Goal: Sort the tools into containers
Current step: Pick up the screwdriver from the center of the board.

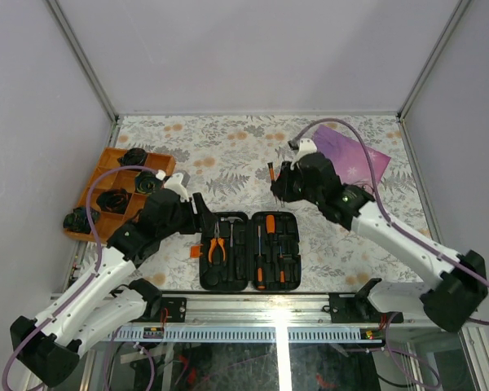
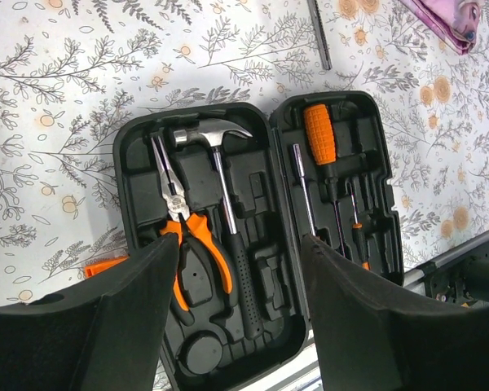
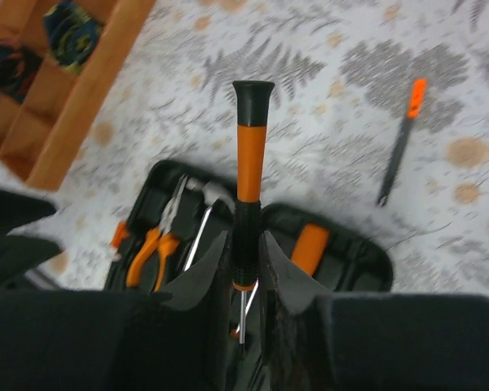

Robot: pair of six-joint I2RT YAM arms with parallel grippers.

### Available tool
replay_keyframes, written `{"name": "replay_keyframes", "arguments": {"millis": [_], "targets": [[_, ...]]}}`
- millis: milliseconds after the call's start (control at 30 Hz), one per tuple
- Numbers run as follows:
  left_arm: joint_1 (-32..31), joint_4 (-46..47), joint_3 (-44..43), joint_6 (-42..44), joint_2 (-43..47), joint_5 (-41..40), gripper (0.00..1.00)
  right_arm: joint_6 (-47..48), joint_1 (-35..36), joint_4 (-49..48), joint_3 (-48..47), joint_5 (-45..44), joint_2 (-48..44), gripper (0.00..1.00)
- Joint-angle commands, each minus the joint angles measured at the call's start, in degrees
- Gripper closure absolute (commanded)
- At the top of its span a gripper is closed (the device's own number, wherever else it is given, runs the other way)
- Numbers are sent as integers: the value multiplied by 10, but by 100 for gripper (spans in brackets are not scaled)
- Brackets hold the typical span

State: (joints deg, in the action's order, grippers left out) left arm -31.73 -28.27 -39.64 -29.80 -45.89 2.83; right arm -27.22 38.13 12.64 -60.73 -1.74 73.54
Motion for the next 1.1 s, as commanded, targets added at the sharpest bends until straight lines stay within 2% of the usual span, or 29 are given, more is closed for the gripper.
{"name": "replay_keyframes", "arguments": {"millis": [0,233,367,533,667,800,1067], "targets": [[-16,16,-10,12,14,1,39,-73,65,23,41,-85,-91,100],[-93,-8,-19,0,34,-54,39,-23,87,11,88,-94,-164,100],[-133,-11,-16,-7,69,-78,40,39,86,-111,155,-87,-200,99],[-139,23,5,13,111,-94,40,118,87,-237,209,-71,-226,100],[-139,55,17,14,146,-68,36,210,87,-350,272,19,-258,100],[-139,61,7,9,164,-66,36,255,87,-468,336,94,-276,100],[-139,47,-32,-11,145,-83,33,429,87,-423,329,274,-244,100]]}}
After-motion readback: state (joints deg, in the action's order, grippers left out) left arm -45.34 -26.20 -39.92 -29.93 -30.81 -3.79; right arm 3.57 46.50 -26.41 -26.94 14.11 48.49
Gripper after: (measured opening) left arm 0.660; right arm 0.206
